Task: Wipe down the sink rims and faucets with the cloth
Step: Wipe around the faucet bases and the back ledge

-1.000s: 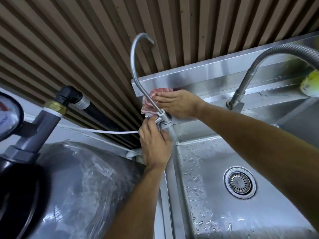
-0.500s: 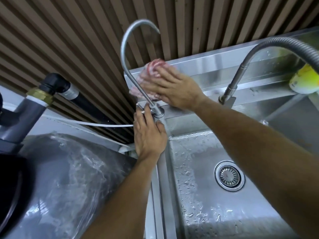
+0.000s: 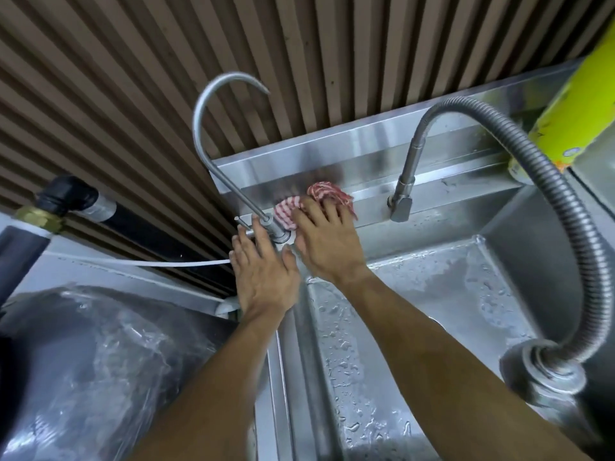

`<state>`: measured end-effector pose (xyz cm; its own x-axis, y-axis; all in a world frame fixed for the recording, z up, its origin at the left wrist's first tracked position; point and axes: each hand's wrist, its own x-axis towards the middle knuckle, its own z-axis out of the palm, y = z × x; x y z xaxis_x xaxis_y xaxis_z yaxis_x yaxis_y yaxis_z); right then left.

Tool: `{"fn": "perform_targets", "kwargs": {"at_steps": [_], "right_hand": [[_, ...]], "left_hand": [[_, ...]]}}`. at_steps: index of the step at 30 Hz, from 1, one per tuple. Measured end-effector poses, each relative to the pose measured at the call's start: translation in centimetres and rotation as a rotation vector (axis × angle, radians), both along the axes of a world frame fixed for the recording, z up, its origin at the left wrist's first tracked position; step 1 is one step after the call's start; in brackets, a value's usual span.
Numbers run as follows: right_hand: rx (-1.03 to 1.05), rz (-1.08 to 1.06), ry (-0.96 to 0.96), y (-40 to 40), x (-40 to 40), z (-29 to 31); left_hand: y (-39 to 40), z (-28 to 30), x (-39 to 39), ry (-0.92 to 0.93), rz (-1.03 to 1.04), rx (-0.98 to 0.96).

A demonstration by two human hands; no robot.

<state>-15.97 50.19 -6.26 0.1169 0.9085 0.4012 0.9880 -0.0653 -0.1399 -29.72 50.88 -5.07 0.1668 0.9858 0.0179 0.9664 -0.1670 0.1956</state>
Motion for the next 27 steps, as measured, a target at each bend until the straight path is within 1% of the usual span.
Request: {"fn": "perform_targets", "kwargs": {"at_steps": [1,4,5,6,7,9,10,11,12,14,15,16,18,19,20,21,22,23,25,26,27], "right_hand": [[0.012,-0.065,0.034,-0.2,0.8,0.2],[0.012,-0.402,0.189,-0.8,2.4,0.1],[-0.021,-0.466,0.226,-0.9,1.9,-0.2],[-0.041,-0.47,0.254,-0.8,1.1,-0.4],[-0.041,-0.409,0.257,-0.6,-0.1,-0.6],[-0.028,-0.159,0.206,-0.5,-1.9,-1.0],[-0.016,-0.067,0.171,-0.5,-1.5,-1.2],[-0.002,-0.051,0.15,-0.5,-0.6,-1.1],[-0.008,-0.124,0.157,-0.7,0.4,-0.8],[-0.04,-0.362,0.225,-0.8,2.1,-0.6],[-0.047,-0.381,0.226,-0.8,2.4,-0.5],[-0.042,-0.315,0.193,-0.9,2.3,-0.4],[0.014,-0.083,0.113,-1.8,1.7,-0.7],[0.058,-0.024,0.093,-3.0,1.5,-0.6],[0.094,-0.024,0.15,-4.5,1.3,-0.6],[0.11,-0.066,0.303,-6.2,1.2,-0.7],[0.106,-0.15,0.552,-8.1,1.1,-2.0],[0.111,-0.267,0.862,-10.0,1.3,-3.0],[0.21,-0.53,1.639,-13.6,3.1,-4.5],[0.264,-0.573,1.956,-15.2,4.1,-4.4],[0.324,-0.568,2.171,-16.2,5.2,-3.9]], "left_hand": [[0.0,0.0,0.0,0.008,-0.005,0.011],[0.1,-0.2,0.0,0.016,-0.006,0.034],[0.0,-0.2,-0.1,0.016,-0.003,0.032],[0.0,-0.2,0.0,0.015,-0.006,0.028],[0.0,-0.1,0.0,0.011,-0.011,0.024],[-0.1,0.0,-0.1,-0.002,-0.017,0.016],[-0.1,0.0,-0.2,-0.009,-0.021,0.014],[-0.1,0.0,-0.3,-0.014,-0.023,0.016],[-0.1,-0.1,-0.4,-0.018,-0.024,0.022],[0.0,-0.2,-0.4,-0.026,-0.027,0.024],[0.0,-0.1,-0.3,-0.036,-0.027,0.02],[0.0,0.1,-0.2,-0.047,-0.022,0.017],[-0.5,0.4,-0.3,-0.048,-0.018,0.021],[-0.8,0.4,-0.5,-0.041,-0.028,0.023],[-1.3,0.4,-0.7,-0.034,-0.039,0.021],[-1.9,0.4,-0.9,-0.033,-0.05,0.014],[-2.7,0.3,-1.2,-0.027,-0.061,0.009],[-3.7,0.1,-1.3,-0.012,-0.075,0.015],[-5.9,-0.3,-1.2,0.089,-0.114,0.035],[-6.9,-0.4,-0.8,0.156,-0.147,0.022],[-7.9,-0.2,-0.2,0.225,-0.179,-0.016]]}}
